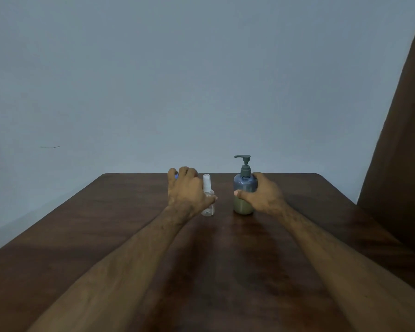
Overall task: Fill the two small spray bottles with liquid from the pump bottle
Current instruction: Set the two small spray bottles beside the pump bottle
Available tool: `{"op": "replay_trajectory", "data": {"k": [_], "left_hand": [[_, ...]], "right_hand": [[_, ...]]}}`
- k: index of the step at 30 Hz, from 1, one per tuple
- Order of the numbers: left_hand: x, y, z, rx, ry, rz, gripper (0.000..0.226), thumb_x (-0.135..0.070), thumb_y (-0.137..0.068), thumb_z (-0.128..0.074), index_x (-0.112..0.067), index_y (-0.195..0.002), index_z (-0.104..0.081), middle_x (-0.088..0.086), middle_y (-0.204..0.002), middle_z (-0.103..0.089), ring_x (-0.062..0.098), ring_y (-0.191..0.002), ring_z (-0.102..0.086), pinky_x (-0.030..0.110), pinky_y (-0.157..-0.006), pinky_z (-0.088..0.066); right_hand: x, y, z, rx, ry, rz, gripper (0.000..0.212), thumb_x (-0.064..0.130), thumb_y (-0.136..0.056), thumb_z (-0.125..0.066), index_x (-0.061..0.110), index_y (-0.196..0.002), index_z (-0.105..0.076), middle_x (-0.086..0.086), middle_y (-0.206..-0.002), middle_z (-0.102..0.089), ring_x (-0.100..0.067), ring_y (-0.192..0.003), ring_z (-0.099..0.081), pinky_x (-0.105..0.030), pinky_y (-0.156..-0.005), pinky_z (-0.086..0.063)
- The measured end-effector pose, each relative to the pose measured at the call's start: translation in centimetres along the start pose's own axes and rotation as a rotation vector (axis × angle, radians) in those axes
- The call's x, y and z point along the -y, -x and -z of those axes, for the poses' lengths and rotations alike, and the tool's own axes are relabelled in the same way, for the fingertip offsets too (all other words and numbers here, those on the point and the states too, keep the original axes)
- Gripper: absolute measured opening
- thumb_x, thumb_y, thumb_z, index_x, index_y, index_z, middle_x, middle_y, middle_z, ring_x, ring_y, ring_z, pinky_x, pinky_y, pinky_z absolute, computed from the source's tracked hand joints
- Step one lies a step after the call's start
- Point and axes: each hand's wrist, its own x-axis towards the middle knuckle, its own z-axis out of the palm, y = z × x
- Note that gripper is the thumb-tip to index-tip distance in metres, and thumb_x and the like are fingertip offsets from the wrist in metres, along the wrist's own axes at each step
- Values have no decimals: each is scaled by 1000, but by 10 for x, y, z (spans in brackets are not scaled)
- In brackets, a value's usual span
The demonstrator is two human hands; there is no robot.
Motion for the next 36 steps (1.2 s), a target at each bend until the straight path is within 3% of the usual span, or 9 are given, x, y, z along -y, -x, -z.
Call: {"op": "replay_trajectory", "data": {"k": [2, 4, 10, 13, 20, 25, 28, 32, 36], "left_hand": [[-6, 18, 9, 37, 57, 4, 48, -70, -77, -52, -27, -84, -70, -7, -87, -67, 16, -97, -60, 45, -109, -26], [-11, 42, 21, 91, 160, 22, 41, -66, -80, -53, -28, -86, -66, -9, -76, -68, 16, -82, -63, 44, -109, -30], [-27, 108, 53, 101, 338, 95, 38, -56, -84, -61, -23, -102, -68, -2, -92, -73, 23, -85, -62, 33, -81, -46], [-30, 133, 61, 139, 449, 123, 37, -55, -82, -64, -25, -104, -68, -1, -95, -72, 25, -92, -67, 33, -76, -53], [-34, 158, 70, 166, 504, 137, 49, -59, -80, -69, -23, -113, -65, 0, -104, -73, 27, -101, -68, 39, -85, -56], [-20, 158, 72, 208, 532, 158, 76, -70, -77, -63, -24, -137, -56, -5, -126, -69, 22, -116, -64, 37, -98, -53], [0, 152, 74, 167, 634, 242, 59, -58, -85, -52, -29, -137, -57, -10, -126, -69, 19, -115, -64, 37, -102, -50], [32, 121, 56, 50, 763, 458, 39, -36, -88, -52, -29, -125, -60, -10, -113, -71, 20, -104, -66, 39, -97, -54], [55, 82, 26, 66, 739, 519, 63, -38, -85, -71, -21, -142, -49, -2, -135, -63, 22, -122, -61, 40, -104, -50]], "right_hand": [[0, 20, 6, -4, 6, 8, 71, 44, -83, -83, 20, -143, -53, -3, -136, -64, -23, -118, -61, -32, -92, -50], [0, 45, 13, -8, 29, 17, 72, 45, -82, -84, 20, -141, -53, -3, -135, -65, -22, -116, -62, -32, -91, -50], [-3, 110, 29, -40, 69, 12, 78, 52, -78, -84, 22, -142, -53, -1, -137, -65, -24, -119, -63, -38, -99, -54], [-2, 141, 35, -45, 88, 14, 79, 51, -78, -84, 21, -144, -52, -2, -139, -64, -25, -121, -63, -39, -100, -53], [-4, 174, 35, -46, -50, 14, 77, 47, -81, -85, 22, -145, -50, -2, -141, -63, -21, -116, -61, -32, -95, -50], [-15, 173, 31, -41, -84, -48, 112, 56, -74, -86, 20, -162, -26, -4, -157, -50, -30, -138, -54, -49, -113, -46], [-26, 170, 34, -31, -127, -58, 124, 61, -69, -87, 22, -164, -18, -5, -161, -44, -29, -141, -51, -51, -114, -44], [-32, 169, 33, -140, -164, 10, 115, 56, -68, -89, 29, -161, -27, 0, -157, -48, -20, -136, -53, -49, -112, -47], [-24, 164, 28, -83, -224, 41, 109, 50, -68, -91, 33, -158, -32, 7, -154, -51, -13, -127, -55, -46, -110, -48]]}}
